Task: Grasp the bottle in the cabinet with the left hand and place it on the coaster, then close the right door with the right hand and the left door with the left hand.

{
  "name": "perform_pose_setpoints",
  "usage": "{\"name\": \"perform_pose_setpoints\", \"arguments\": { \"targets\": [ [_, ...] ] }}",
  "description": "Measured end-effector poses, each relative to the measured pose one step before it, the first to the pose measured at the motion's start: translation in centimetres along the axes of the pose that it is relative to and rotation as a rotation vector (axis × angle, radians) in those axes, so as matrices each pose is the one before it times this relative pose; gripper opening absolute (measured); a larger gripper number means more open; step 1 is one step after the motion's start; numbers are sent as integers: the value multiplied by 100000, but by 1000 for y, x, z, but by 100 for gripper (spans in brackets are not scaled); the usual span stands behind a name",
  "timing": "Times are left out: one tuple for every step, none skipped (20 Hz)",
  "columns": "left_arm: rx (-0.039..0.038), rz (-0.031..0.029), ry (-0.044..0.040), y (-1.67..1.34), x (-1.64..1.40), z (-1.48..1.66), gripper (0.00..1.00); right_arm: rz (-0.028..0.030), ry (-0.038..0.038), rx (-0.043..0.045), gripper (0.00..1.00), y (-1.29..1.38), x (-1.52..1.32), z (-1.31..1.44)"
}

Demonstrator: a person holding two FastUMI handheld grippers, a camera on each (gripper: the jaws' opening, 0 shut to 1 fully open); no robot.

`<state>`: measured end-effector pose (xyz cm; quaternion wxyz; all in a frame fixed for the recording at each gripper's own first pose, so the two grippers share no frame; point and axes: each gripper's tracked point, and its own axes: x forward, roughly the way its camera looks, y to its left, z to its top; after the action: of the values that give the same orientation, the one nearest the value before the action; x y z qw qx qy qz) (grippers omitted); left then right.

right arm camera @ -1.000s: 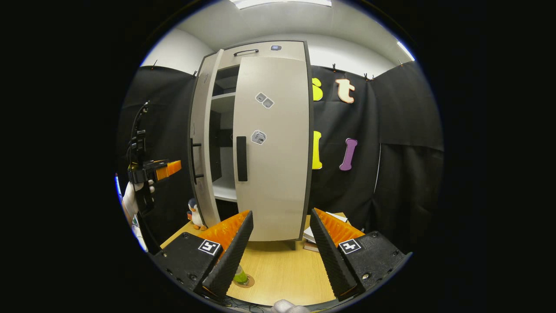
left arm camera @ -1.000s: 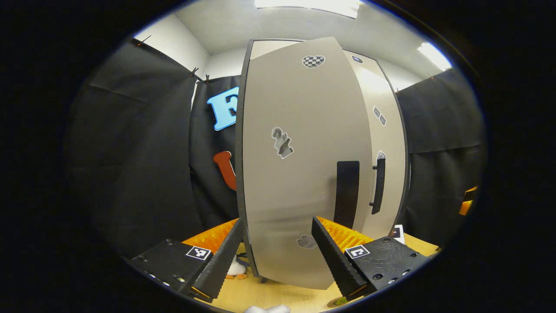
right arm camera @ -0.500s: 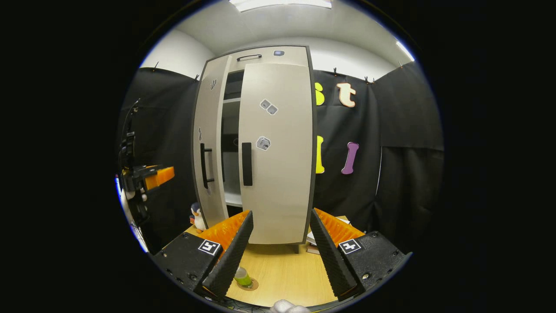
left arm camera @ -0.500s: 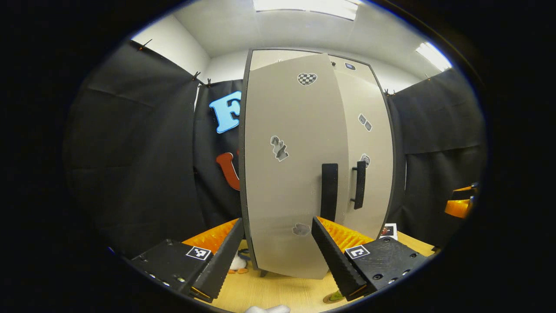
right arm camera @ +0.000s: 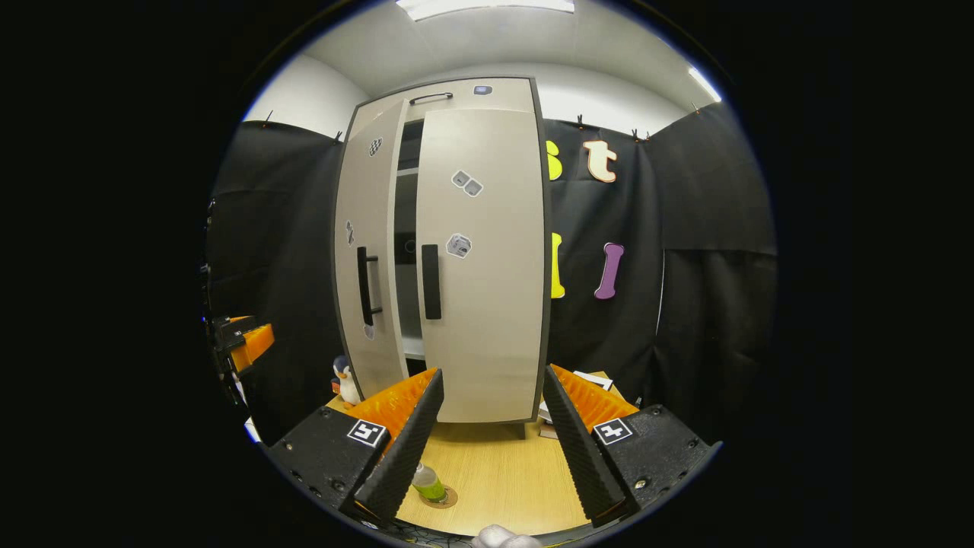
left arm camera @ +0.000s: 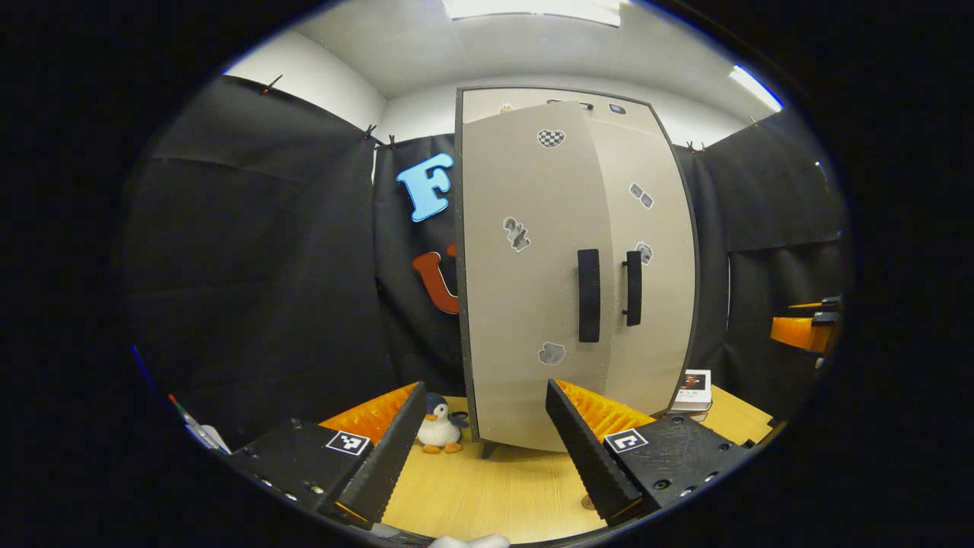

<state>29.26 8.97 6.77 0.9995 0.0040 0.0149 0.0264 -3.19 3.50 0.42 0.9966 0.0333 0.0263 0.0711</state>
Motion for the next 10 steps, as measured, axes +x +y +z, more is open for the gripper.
{"name": "perform_pose_setpoints", "arguments": {
  "targets": [
    [-546,-370,152,-219,-291,-144,96,443,33,-554,81,257,1,-34],
    [101,-259,167,-206,-167,-171,96,384,545,-494,81,243,35,-243],
    [233,40,-131,-50,-157,-25,96,637,-48,-179,81,322,-77,-32],
    [-8,-349,181,14,76,-3,96,149,-512,153,81,181,-135,111],
    [-181,-187,-1,-28,-30,37,96,510,-482,202,81,210,-12,189],
    [-124,-27,-93,-37,-40,60,96,266,-347,78,81,274,-60,33],
    [8,85,-21,24,-1,60,96,68,-595,-180,81,53,-163,204],
    [43,16,-207,-17,52,146,96,-113,-476,-366,81,36,-113,128],
    [7,-296,-404,-185,23,163,96,-379,-391,-514,81,-87,-90,138],
    [121,-191,-198,-54,16,76,96,-473,-377,-190,81,-131,-123,67]
  ]
}}
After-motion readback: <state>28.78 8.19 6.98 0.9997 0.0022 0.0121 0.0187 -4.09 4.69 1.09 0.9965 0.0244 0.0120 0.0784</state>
